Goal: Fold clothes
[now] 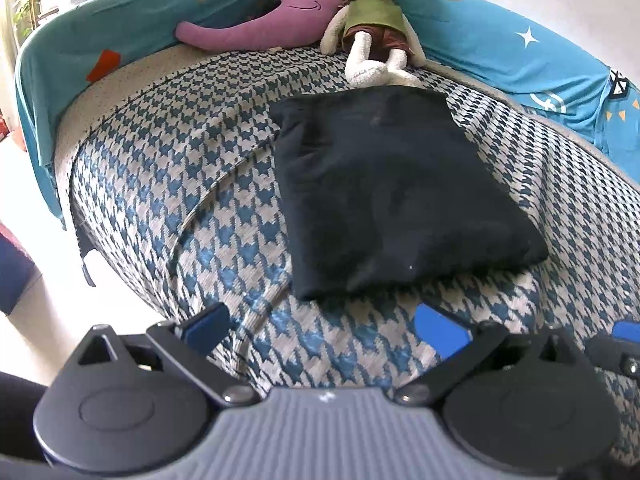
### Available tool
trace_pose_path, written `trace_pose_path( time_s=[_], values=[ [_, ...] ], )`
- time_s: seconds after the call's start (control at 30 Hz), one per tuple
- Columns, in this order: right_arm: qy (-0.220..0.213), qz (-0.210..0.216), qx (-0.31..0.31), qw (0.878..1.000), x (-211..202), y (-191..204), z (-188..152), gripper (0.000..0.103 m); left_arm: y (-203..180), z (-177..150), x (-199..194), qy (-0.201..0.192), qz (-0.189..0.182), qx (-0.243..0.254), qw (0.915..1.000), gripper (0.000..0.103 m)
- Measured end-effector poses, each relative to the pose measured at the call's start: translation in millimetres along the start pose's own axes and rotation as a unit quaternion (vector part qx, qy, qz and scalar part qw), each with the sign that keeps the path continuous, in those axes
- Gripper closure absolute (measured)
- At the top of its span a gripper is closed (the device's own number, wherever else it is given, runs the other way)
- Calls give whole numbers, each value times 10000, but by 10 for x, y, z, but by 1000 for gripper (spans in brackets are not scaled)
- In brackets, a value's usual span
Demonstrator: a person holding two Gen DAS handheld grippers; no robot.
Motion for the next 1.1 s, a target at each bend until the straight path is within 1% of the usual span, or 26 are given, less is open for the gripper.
trace_pose_path(
  time_s=[0.2, 0.33, 0.5, 0.67, 0.87, 1.0, 1.1],
  values=[
    [-58, 111, 227, 9997, 126, 53, 48, 59, 7, -33, 14, 71, 54, -46, 9999, 0],
    [-60, 141, 358, 9992, 172, 39, 71, 59, 46, -29, -1, 69, 52, -205, 9998, 0],
    [-38, 87, 300, 9995, 224, 86, 69, 58, 66, -28, -7, 75, 67, -269, 9996, 0],
    [-4, -15, 227, 9997, 299, 141, 74, 58, 96, -30, 12, 144, 103, -360, 9992, 0],
    [-14, -309, 131, 9994, 356, 166, 74, 57, 116, -21, 9, 186, 141, -381, 9990, 0],
    [-27, -447, 113, 9989, 360, 161, 86, 51, 86, -27, 42, 308, 253, -280, 9988, 0],
    [-41, -544, 176, 9984, 364, 128, 101, 51, 57, -25, 54, 354, 294, -236, 9987, 0]
  ],
)
Point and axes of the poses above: each gripper's, at about its wrist camera, not at the fingertips, and x roughly the way its jaws point, y to its left, z to its top, the point moved 4 cm from there along x, roughly the way its jaws point, and after that the axes turned 11 degrees about x, right-handed, at the moved point
